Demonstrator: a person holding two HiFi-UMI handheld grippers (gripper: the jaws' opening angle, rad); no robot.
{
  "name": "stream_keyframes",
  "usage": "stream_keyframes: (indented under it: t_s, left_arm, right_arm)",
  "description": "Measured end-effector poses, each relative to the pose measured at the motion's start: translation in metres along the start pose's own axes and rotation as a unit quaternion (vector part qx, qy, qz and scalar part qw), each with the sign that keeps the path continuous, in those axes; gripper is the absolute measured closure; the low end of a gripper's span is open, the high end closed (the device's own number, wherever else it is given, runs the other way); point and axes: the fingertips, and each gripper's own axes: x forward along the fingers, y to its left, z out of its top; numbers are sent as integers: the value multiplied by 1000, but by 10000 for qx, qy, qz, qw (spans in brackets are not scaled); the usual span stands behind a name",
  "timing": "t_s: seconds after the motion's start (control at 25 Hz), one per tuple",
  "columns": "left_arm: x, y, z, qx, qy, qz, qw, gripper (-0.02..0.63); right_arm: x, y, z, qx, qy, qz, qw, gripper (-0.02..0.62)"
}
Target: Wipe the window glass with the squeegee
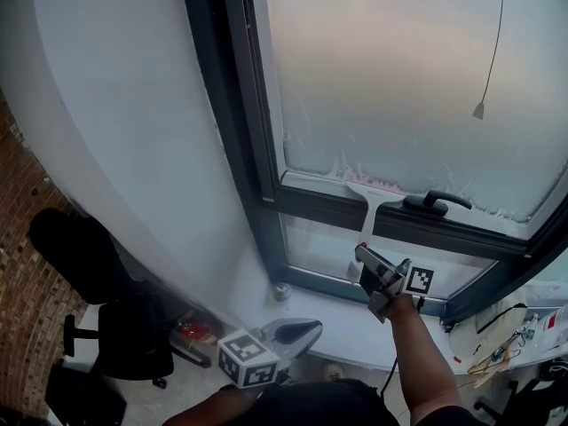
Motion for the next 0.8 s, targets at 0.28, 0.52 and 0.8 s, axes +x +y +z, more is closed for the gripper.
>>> stream_keyframes:
  t_s: [0.28, 0.52, 0.8]
  left_arm:
    - [-10, -6, -2, 20, -13, -120, 9999, 606]
    - [-19, -21, -8, 78, 20, -402, 9992, 606]
    - [-27, -42, -22, 155, 86, -777, 9968, 606]
  right_arm:
    - [2, 25, 4, -284, -27, 0, 9996, 506]
    - [-8, 64, 2, -568, -165, -15, 9983, 506]
    - [-42, 101, 5, -1022, -479, -198, 9934, 506]
